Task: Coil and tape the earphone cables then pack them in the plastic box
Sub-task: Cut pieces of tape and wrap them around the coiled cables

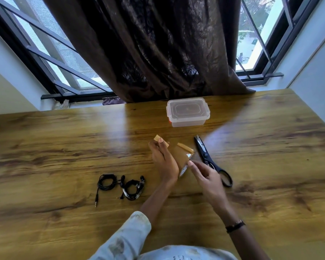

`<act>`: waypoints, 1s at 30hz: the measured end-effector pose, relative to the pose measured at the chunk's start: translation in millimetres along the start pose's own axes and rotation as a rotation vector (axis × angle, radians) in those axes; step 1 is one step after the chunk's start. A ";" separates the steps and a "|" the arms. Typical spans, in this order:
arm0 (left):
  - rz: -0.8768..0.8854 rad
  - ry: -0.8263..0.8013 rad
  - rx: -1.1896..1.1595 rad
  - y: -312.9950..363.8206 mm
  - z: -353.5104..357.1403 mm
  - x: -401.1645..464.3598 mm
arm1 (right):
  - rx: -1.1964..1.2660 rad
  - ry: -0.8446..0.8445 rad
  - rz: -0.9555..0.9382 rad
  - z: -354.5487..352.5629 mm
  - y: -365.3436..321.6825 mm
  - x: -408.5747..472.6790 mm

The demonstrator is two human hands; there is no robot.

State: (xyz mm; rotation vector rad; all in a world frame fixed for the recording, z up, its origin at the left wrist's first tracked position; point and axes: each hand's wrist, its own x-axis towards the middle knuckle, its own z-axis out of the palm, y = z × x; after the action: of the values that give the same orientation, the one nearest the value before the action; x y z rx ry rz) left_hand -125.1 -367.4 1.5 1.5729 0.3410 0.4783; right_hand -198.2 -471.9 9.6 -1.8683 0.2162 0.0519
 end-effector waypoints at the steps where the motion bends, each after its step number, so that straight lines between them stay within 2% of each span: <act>1: -0.010 -0.009 -0.009 -1.8 -2.0 -0.2 | 0.102 -0.031 0.013 6.0 -4.3 3.4; 4: -0.049 -0.067 -0.036 -4.4 -8.7 2.4 | 0.263 -0.014 -0.033 14.4 -13.5 14.1; 6: -0.057 -0.134 -0.034 -3.0 -11.6 2.8 | 0.270 -0.056 -0.046 16.1 -19.1 20.8; 8: -0.068 -0.140 -0.025 -0.7 -13.3 2.3 | 0.145 -0.048 -0.104 18.5 -24.6 25.4; 10: -0.117 -0.086 -0.051 2.2 -15.3 2.7 | -0.038 0.010 -0.242 21.6 -29.9 27.8; 13: -0.288 -0.037 -0.114 4.6 -23.7 5.7 | -0.444 0.076 -0.430 26.4 -32.9 29.8; 15: -0.366 0.001 -0.159 5.1 -31.9 10.5 | -0.598 0.093 -0.465 28.6 -32.7 28.1; 21: -0.529 0.044 -0.287 7.4 -51.2 27.8 | -0.801 0.081 -0.504 32.1 -27.6 25.6; 26: -0.524 0.011 -0.324 13.2 -60.0 27.6 | -0.933 0.007 -0.495 44.5 -16.8 26.6; 30: -0.507 -0.007 -0.340 22.2 -65.5 22.8 | -0.893 -0.003 -0.451 43.8 -16.8 25.7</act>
State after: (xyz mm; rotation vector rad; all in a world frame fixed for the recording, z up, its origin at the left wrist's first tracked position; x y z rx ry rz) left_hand -139.6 -300.6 26.9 1.1042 0.5998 0.1244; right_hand -166.7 -428.5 8.3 -2.7613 -0.2895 -0.1897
